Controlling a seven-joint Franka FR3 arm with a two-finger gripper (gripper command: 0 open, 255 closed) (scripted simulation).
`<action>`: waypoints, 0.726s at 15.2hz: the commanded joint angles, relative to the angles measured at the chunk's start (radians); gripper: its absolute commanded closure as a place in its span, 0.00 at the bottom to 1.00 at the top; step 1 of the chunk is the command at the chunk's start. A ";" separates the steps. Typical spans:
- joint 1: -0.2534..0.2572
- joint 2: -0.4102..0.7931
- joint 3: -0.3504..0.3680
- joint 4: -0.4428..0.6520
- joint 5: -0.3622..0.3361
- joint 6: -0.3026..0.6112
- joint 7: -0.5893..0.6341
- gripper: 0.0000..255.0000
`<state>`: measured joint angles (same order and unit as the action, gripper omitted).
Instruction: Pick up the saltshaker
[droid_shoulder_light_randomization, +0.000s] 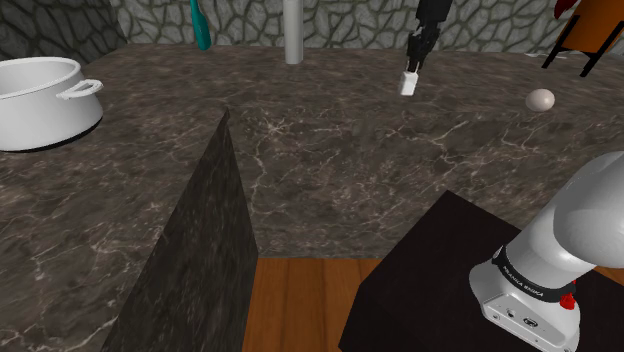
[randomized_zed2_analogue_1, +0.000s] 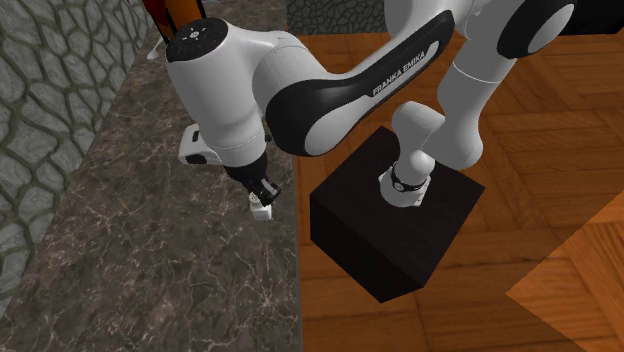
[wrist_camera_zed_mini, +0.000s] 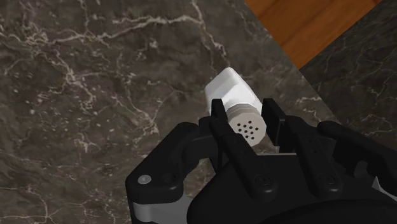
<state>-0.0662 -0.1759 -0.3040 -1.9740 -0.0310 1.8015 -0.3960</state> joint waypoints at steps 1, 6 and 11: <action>0.000 0.001 0.000 0.026 0.001 -0.026 0.000 1.00; 0.001 0.004 0.002 0.096 0.002 -0.093 0.000 1.00; 0.003 0.013 0.002 0.173 0.005 -0.161 -0.001 1.00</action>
<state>-0.0645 -0.1646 -0.3030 -1.8189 -0.0266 1.6574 -0.3987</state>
